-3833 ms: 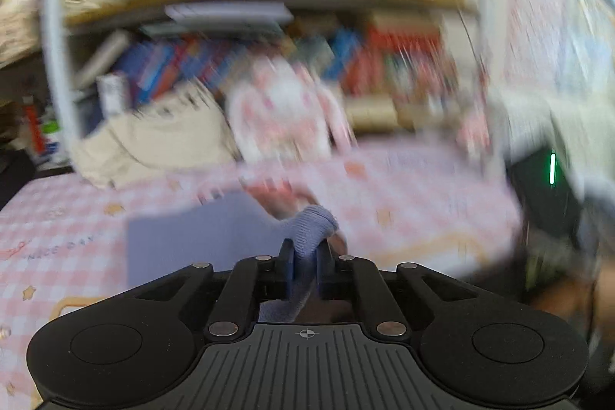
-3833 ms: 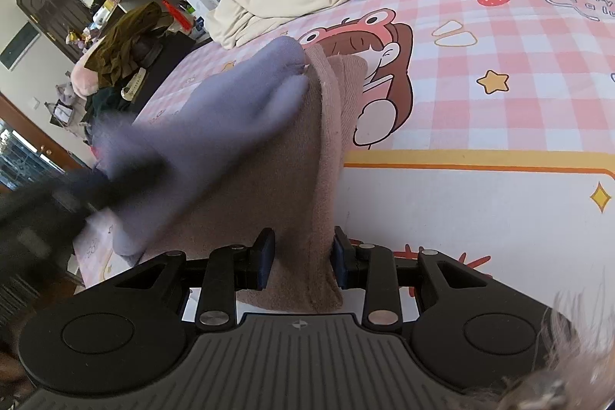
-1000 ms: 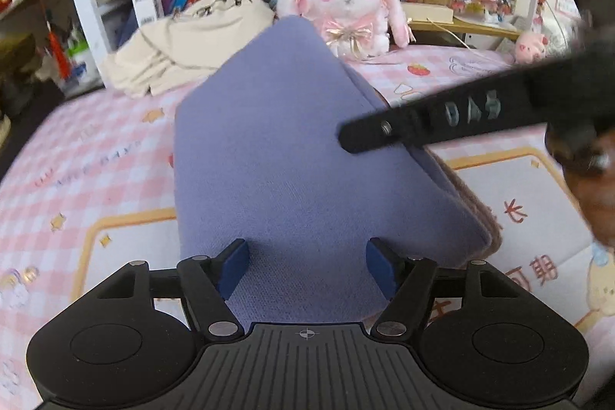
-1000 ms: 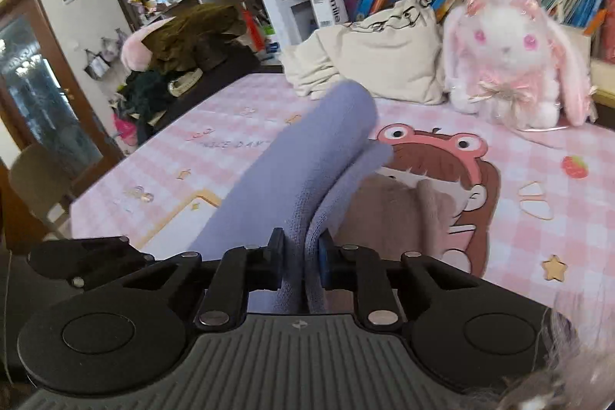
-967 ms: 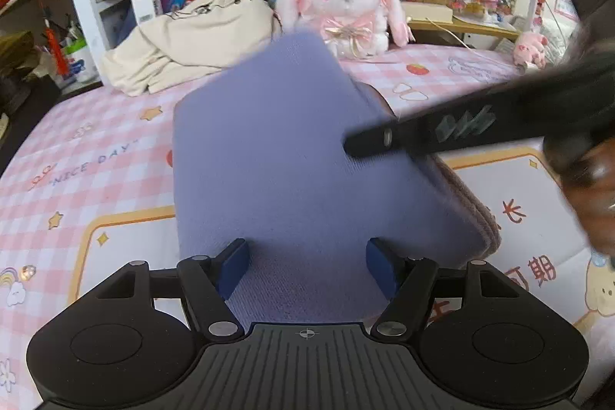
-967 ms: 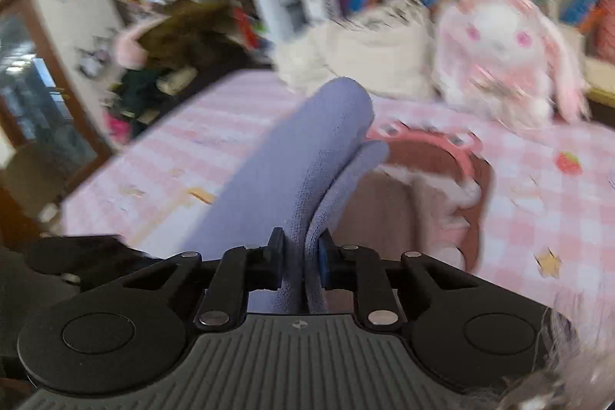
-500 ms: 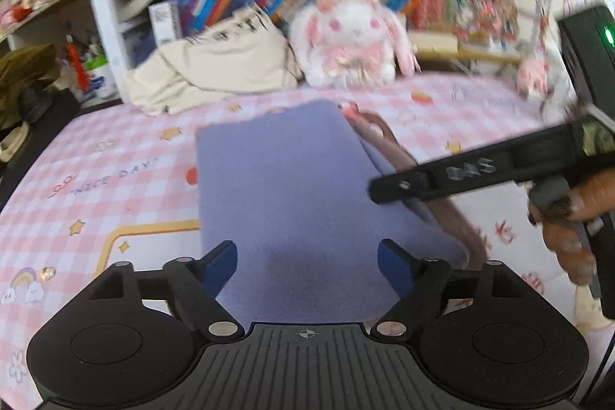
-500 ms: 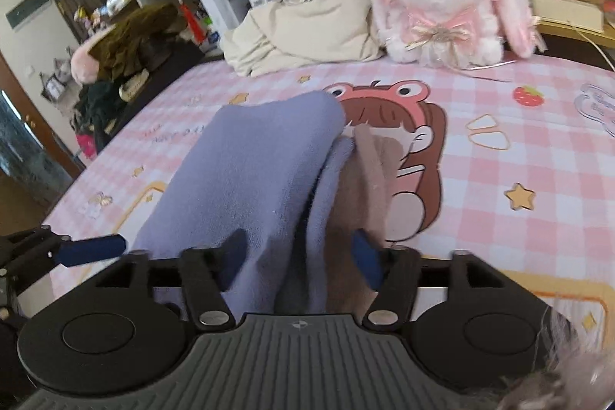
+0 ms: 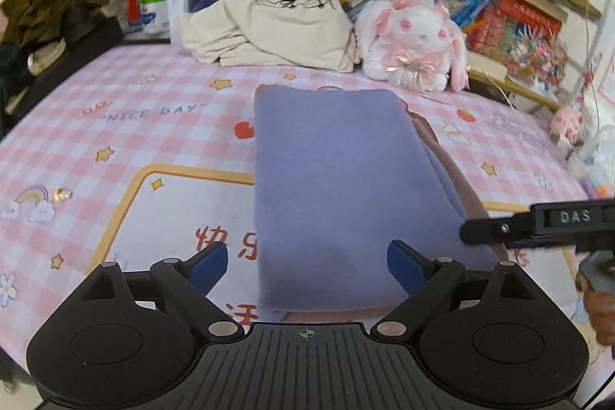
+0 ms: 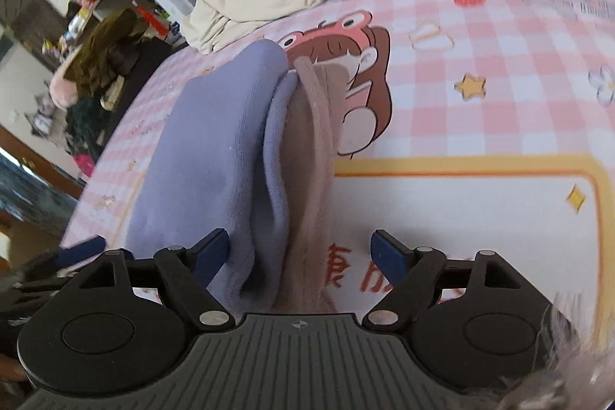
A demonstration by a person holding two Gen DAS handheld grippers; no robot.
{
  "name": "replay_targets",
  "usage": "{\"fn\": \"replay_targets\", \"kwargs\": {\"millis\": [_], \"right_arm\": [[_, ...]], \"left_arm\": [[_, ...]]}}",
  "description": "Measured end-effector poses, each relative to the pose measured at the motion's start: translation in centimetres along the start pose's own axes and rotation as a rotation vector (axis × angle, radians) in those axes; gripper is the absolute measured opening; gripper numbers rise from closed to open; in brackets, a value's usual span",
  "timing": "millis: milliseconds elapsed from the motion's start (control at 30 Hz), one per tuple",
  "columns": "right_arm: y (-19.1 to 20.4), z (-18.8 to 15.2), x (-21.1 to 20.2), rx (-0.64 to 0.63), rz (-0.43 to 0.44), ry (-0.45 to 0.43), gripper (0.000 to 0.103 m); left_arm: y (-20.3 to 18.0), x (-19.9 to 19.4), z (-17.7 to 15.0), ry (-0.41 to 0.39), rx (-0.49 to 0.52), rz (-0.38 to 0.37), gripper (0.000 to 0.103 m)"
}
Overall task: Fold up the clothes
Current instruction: 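Grasp the folded edge with the left gripper while the right gripper grasps the mauve layer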
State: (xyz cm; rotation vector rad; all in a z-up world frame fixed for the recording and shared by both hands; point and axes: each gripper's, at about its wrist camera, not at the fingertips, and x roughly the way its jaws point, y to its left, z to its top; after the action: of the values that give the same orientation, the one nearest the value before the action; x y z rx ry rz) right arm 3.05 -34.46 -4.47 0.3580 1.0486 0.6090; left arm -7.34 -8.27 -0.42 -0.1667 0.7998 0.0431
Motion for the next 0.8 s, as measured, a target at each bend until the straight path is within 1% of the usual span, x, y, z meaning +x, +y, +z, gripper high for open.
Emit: {"fn": "replay_targets", "kwargs": {"millis": [100, 167, 267, 333, 367, 400, 467, 533, 567, 633, 667, 700, 733, 800], "right_arm": [[-0.1, 0.1, 0.2, 0.068, 0.034, 0.009, 0.08], [0.1, 0.4, 0.5, 0.084, 0.027, 0.011, 0.08], [0.5, 0.8, 1.1, 0.09, 0.009, 0.001, 0.077], [0.8, 1.1, 1.5, 0.11, 0.002, 0.002, 0.074], [0.9, 1.2, 1.8, 0.121, 0.0, 0.003, 0.067], [1.1, 1.2, 2.0, 0.133, -0.005, 0.003, 0.064], [1.6, 1.1, 2.2, 0.14, -0.031, -0.007, 0.063], [2.3, 0.9, 2.3, 0.118, -0.068, -0.017, 0.059], [2.6, 0.7, 2.4, 0.105, -0.084, -0.021, 0.057], [3.3, 0.3, 2.3, 0.084, -0.104, -0.033, 0.053], [3.6, 0.1, 2.2, 0.076, -0.113, -0.043, 0.05], [4.0, -0.2, 2.2, 0.065, -0.125, -0.053, 0.048], [4.3, -0.4, 2.1, 0.051, -0.139, -0.065, 0.045], [5.3, -0.9, 2.0, 0.011, -0.174, -0.089, 0.039]], "left_arm": [[2.1, 0.7, 0.4, 0.002, -0.108, -0.06, 0.092], [3.4, 1.5, 0.7, 0.016, -0.17, -0.098, 0.092], [4.9, 3.4, 1.2, 0.07, -0.218, -0.147, 0.09], [5.5, 4.7, 1.6, 0.101, -0.233, -0.177, 0.089], [5.7, 5.1, 1.7, 0.112, -0.241, -0.196, 0.089], [6.0, 5.7, 1.8, 0.127, -0.252, -0.221, 0.088], [6.1, 6.5, 2.0, 0.156, -0.25, -0.26, 0.086], [6.2, 7.2, 2.1, 0.18, -0.237, -0.294, 0.083], [6.2, 7.4, 2.1, 0.176, -0.224, -0.306, 0.083], [6.3, 7.9, 2.4, 0.182, -0.225, -0.335, 0.076], [6.3, 8.1, 2.5, 0.185, -0.226, -0.35, 0.076], [6.5, 8.2, 2.7, 0.19, -0.238, -0.356, 0.075], [6.7, 8.4, 2.8, 0.195, -0.251, -0.362, 0.071], [6.9, 8.5, 3.1, 0.212, -0.239, -0.367, 0.064]]}}
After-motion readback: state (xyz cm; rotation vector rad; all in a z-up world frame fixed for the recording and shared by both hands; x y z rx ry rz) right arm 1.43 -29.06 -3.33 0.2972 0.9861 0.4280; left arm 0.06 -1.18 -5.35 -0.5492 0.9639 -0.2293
